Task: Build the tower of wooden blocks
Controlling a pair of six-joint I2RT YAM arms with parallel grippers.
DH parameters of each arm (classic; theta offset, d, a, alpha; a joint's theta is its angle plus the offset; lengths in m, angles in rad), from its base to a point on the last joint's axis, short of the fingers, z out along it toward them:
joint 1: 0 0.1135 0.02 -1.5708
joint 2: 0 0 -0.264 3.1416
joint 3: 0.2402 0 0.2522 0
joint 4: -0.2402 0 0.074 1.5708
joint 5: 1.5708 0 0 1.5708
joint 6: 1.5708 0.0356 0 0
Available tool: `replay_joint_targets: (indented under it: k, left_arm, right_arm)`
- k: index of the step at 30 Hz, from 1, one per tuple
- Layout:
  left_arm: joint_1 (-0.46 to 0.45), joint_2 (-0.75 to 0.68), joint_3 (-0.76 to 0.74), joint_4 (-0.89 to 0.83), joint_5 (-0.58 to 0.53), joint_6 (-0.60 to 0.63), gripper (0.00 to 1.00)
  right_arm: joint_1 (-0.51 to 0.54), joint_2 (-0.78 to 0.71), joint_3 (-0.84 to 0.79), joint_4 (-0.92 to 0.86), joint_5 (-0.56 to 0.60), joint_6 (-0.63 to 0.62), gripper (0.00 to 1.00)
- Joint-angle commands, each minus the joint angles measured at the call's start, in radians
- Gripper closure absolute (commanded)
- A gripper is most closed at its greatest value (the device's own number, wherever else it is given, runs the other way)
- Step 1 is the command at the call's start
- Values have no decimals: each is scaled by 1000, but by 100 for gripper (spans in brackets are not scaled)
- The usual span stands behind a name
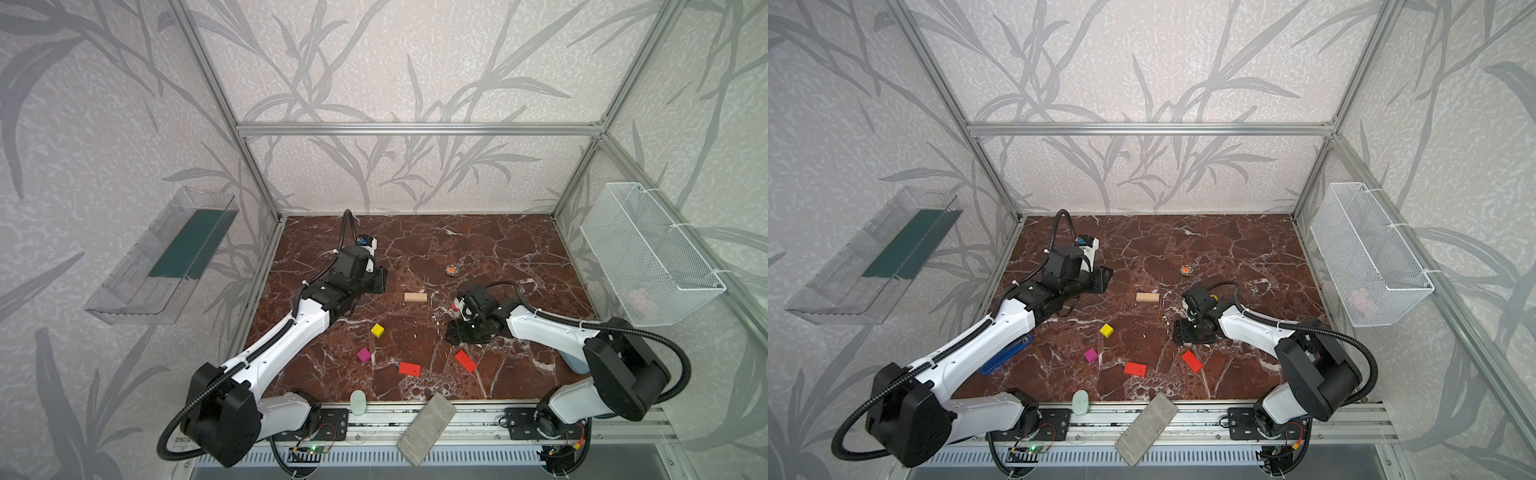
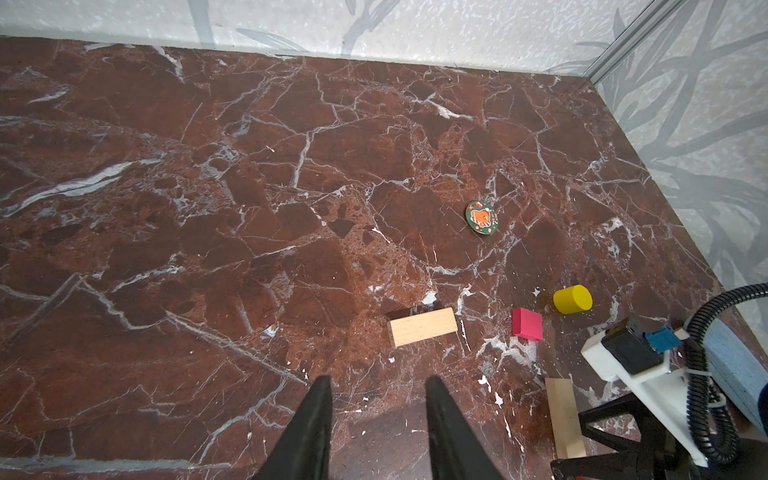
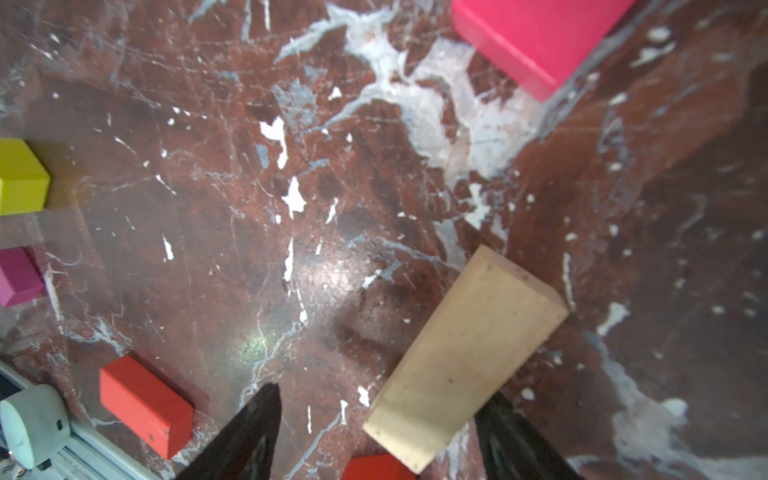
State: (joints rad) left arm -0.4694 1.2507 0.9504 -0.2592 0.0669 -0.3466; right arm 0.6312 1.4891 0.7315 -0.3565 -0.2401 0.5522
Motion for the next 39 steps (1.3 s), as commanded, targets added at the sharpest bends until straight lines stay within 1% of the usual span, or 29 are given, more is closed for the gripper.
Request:
replay_joint_targets:
  k: [1,7,8,15,27,31,33,35,39]
  left_arm:
    - [9,-29,-17,10,-8,12,63]
    - [11,-28,-19,15,-4,9,63]
    - [14,-26,-19,15,-3,9,63]
    - [16,-19,-19,20,12,6,63]
    - [21,-37,-27,21,14,0,63]
    - [22,-39,-29,23,17,-2,63]
    - [22,-41,-30,21,17,-1,63]
    - [23,-41,-33,23,15,-1,63]
    - [26,-42,-36,26,18,1,63]
  right_arm:
    - [4,-10,-33,52,-50,57,27]
    - [27,-9,-27,67,-74,79,28]
    - [34,-7,-25,69,-76,111,28]
    - [86,25,-20,119,-87,165,29]
    - [126,84,42,178,-100,189,29]
    - [141,66,78,158,-93,187,30]
    - [151,28,93,116,-66,178,30]
    - [158,-21,114,42,-13,159,30]
    - [163,-127,141,-107,127,127,32]
